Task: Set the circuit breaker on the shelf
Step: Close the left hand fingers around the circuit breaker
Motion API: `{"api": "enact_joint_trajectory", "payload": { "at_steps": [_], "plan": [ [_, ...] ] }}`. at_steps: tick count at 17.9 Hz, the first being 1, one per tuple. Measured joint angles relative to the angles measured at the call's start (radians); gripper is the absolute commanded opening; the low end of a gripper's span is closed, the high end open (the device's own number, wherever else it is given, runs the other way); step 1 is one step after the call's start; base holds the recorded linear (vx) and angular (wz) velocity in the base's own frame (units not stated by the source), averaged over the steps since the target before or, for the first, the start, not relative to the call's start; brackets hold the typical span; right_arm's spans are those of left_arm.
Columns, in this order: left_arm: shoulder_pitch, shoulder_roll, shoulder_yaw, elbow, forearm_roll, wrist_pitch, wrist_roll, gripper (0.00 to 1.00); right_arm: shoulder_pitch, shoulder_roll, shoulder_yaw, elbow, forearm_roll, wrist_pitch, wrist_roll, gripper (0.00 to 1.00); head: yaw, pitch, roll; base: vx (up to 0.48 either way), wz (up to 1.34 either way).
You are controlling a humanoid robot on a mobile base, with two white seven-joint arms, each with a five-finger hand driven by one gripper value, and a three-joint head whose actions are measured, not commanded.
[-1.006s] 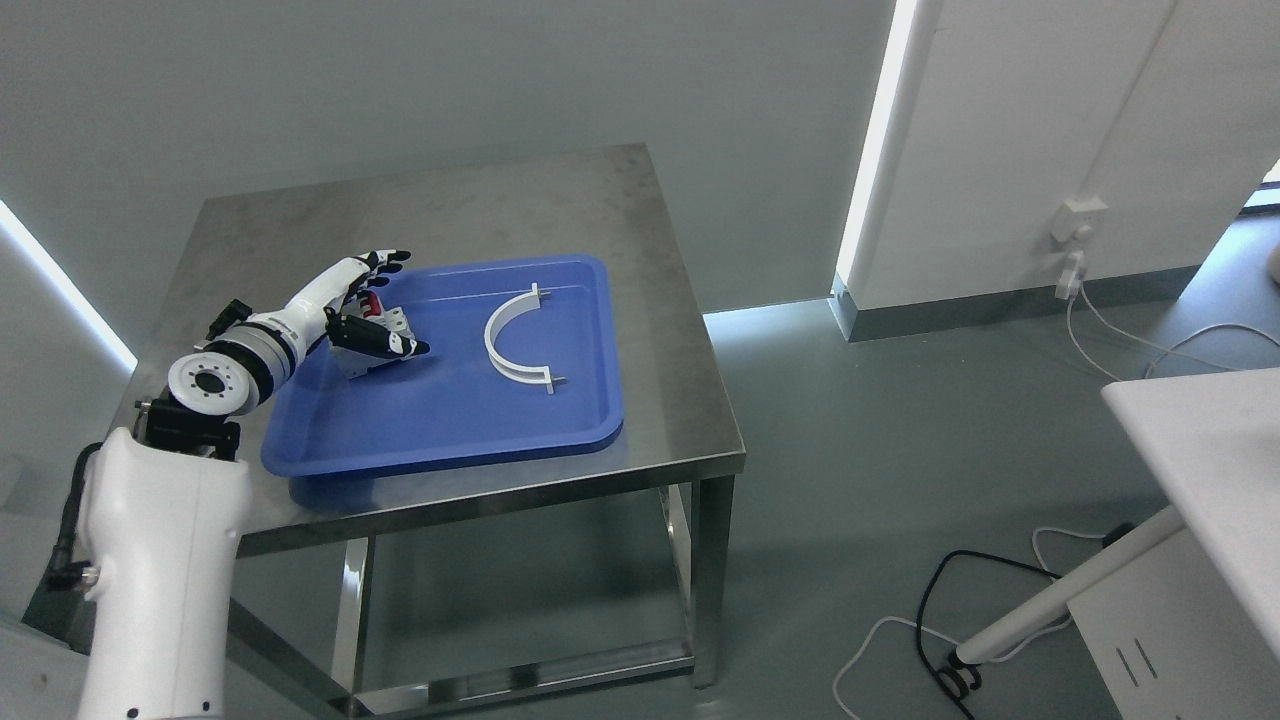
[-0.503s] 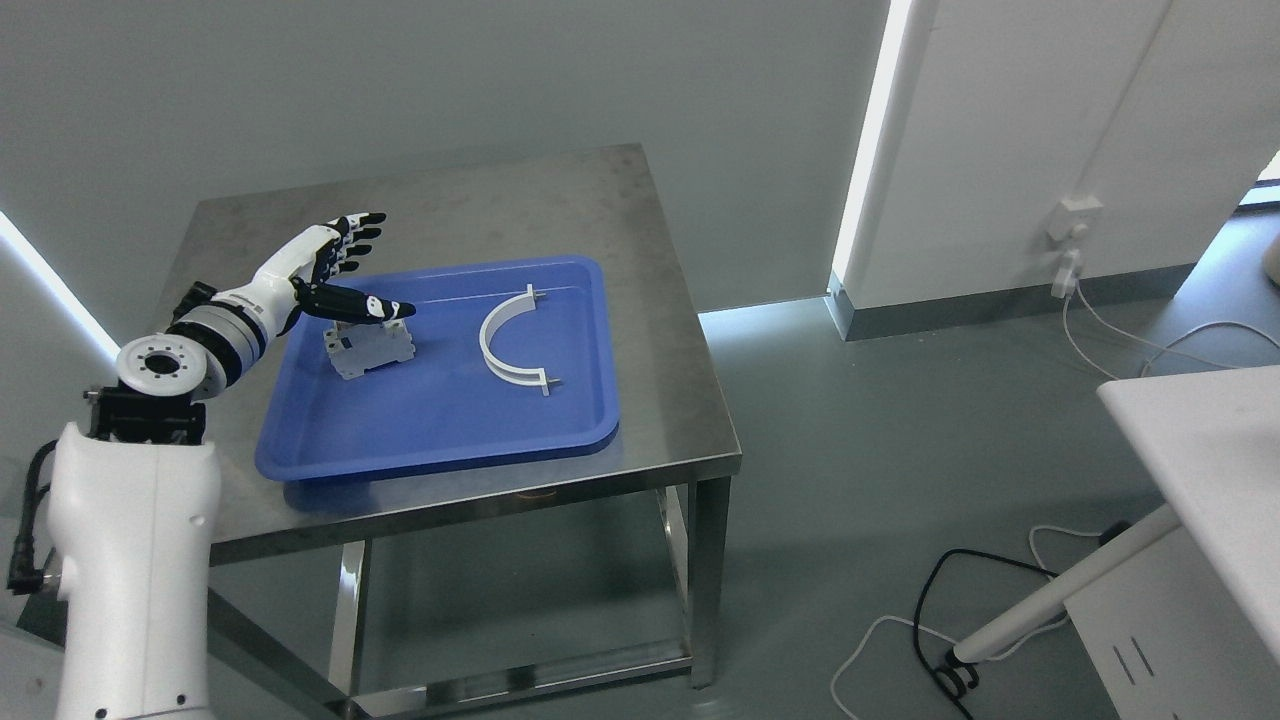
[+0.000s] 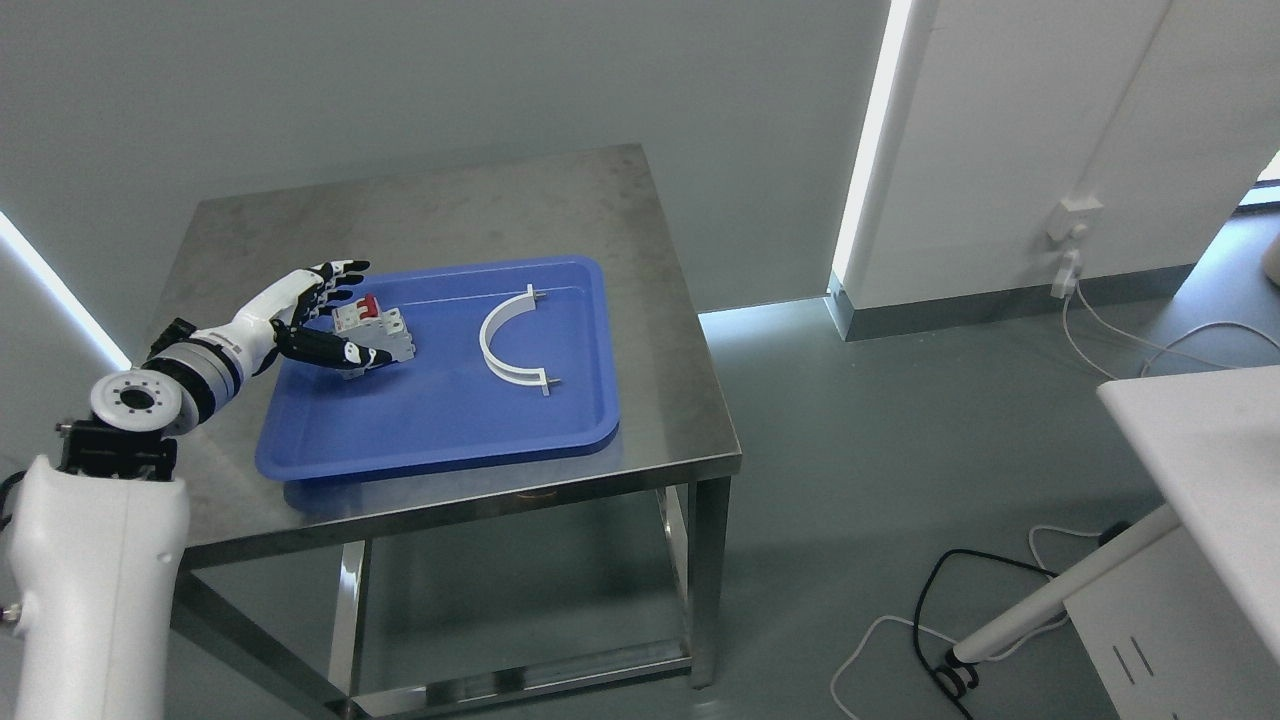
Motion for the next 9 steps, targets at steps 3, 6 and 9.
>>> {"api": "enact_joint_trajectory", "payload": {
  "at_steps": [3,6,9],
  "plan": [
    [0.008,0.009,-0.011,-0.001,0.0,0.002,0.0,0.58,0.0,0.0,0.0,0.0,0.0,0.0,0.0,1.0,0.0,0.0,0.0,0.0,0.0],
    [0.013,0.016,-0.018,-0.001,0.0,-0.023,0.0,0.47,0.0,0.0,0.0,0.0,0.0,0.0,0.0,1.0,0.0,0.0,0.0,0.0,0.0],
    [0.018,0.022,-0.024,0.0,-0.001,-0.074,0.0,0.27,0.0,0.0,0.0,0.0,0.0,0.0,0.0,1.0,0.0,0.0,0.0,0.0,0.0]
  ]
}}
